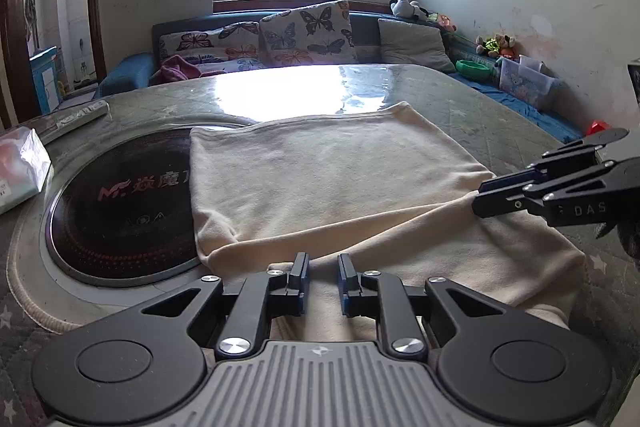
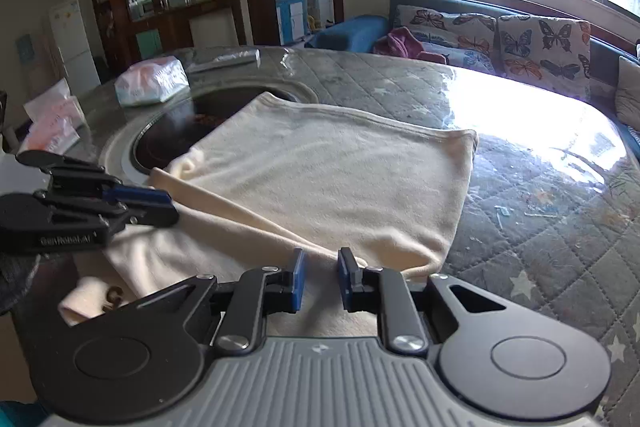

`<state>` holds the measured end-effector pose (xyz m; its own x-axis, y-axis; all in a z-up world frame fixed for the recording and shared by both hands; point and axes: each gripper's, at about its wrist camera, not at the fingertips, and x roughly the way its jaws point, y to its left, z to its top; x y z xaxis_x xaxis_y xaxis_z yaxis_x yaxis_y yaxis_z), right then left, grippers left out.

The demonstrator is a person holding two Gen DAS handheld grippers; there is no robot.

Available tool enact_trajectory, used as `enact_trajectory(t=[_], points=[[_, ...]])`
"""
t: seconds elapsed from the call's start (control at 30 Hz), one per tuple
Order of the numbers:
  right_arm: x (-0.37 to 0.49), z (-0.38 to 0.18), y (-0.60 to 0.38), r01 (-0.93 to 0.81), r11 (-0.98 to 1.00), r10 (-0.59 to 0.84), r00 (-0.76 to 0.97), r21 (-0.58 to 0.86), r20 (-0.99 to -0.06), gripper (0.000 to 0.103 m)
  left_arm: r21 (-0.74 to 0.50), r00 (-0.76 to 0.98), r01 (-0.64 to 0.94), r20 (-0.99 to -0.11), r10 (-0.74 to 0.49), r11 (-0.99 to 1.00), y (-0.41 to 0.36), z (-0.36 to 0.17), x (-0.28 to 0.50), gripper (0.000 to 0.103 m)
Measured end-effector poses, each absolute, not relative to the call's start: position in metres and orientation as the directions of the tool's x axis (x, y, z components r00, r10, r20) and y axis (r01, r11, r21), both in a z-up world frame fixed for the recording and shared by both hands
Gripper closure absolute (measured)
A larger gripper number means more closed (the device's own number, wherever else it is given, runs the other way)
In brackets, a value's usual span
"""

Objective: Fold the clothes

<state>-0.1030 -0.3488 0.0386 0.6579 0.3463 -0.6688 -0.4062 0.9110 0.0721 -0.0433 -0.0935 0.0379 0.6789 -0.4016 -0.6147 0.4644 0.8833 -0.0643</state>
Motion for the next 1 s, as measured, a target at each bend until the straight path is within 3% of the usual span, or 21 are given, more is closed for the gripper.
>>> enact_trajectory(t=[0.2, 0.47, 0.7, 0.83, 1.0], points=[[-0.123, 0.048, -0.329, -0.497, 0.865, 0.412, 0.626, 0.068, -0.662, 0.082, -0.031, 0.681, 0.534, -0.576, -0.452, 0.845, -0.092, 0.054, -0.073, 0.085], [-0.150, 0.036, -0.286, -0.630, 0.775, 0.484, 0.543, 0.048, -0.686, 0.082, -0.020, 0.650, 0.538, -0.626, -0.430, 0.843, -0.088, 0.037, -0.086, 0.085], [-0.167, 0.047, -0.325, -0.531, 0.843, 0.450, 0.602, 0.090, -0.660, 0.082, -0.023, 0.659, 0.530, -0.617, -0.429, 0.847, -0.077, 0.040, -0.091, 0.085], [-0.173, 0.036, -0.351, -0.443, 0.889, 0.394, 0.605, 0.119, -0.692, 0.082, -0.028, 0.657, 0.530, -0.618, -0.432, 0.848, -0.074, 0.040, -0.092, 0.085], [-0.186, 0.044, -0.363, -0.448, 0.886, 0.400, 0.607, 0.120, -0.687, 0.081, 0.020, 0.667, 0.557, -0.606, -0.433, 0.830, -0.060, 0.054, -0.108, 0.084]])
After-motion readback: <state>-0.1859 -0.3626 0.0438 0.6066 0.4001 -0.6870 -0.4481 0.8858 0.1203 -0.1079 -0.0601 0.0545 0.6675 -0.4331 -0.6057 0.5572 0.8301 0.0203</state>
